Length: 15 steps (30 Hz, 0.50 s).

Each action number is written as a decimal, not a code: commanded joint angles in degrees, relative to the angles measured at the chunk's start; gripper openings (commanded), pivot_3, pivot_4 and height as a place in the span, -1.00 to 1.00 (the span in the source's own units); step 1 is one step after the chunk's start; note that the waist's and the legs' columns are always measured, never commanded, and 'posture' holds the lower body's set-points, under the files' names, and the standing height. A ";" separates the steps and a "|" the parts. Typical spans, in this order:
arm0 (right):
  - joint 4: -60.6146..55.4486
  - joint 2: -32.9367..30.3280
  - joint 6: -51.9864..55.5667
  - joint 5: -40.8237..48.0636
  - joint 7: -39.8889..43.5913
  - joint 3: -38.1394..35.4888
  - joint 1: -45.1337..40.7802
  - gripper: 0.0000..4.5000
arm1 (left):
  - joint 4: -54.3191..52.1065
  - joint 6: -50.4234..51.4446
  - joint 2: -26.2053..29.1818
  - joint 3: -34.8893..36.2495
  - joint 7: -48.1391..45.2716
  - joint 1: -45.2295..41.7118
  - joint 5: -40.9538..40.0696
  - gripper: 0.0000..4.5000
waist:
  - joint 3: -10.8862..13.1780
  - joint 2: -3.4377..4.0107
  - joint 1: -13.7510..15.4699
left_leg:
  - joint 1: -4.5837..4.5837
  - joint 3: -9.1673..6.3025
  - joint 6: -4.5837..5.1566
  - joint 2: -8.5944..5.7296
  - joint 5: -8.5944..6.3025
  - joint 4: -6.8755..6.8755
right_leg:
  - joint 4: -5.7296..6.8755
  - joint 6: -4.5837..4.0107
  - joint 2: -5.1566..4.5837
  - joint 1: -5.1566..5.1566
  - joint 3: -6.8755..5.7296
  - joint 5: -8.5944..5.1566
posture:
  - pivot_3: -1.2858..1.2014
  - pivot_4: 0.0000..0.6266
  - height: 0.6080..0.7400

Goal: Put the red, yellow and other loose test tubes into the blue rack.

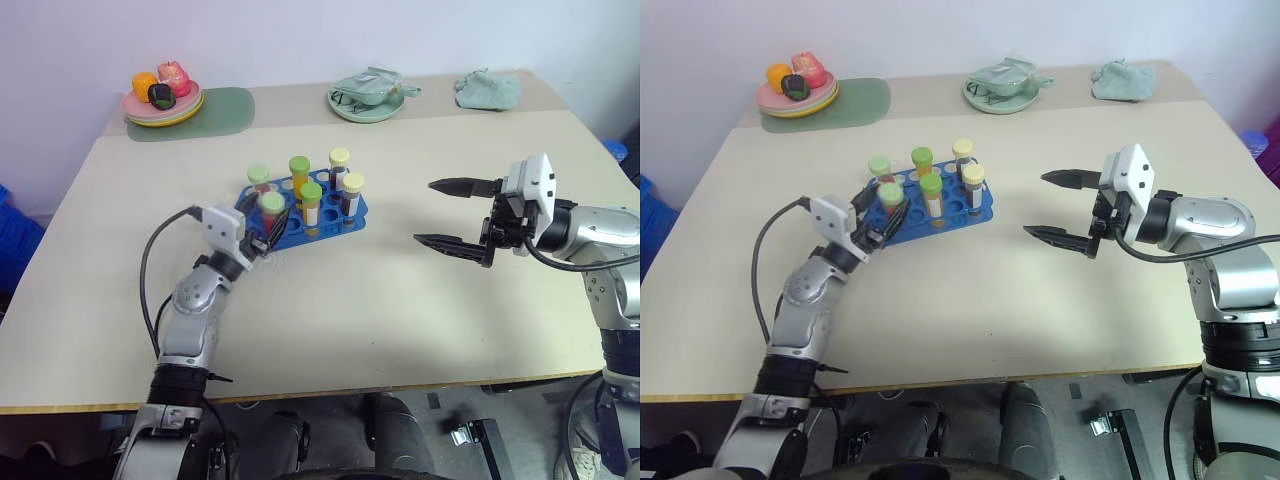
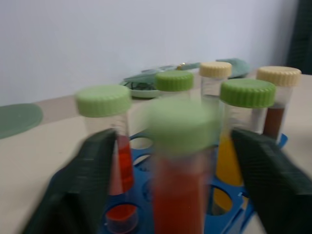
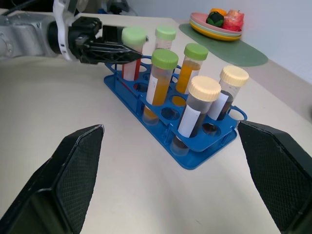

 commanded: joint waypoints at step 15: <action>5.75 -1.63 -3.64 0.74 7.60 -1.73 0.43 1.00 | -19.25 12.42 24.07 15.99 -16.72 11.07 -17.17 0.98 | 0.01 -0.01 0.14 | -0.02 -0.01 0.04 0.04 -0.02 -0.02 | 0.01 -0.01 0.03 -0.01 -0.01 -0.01 | 0.03 -0.52 1.00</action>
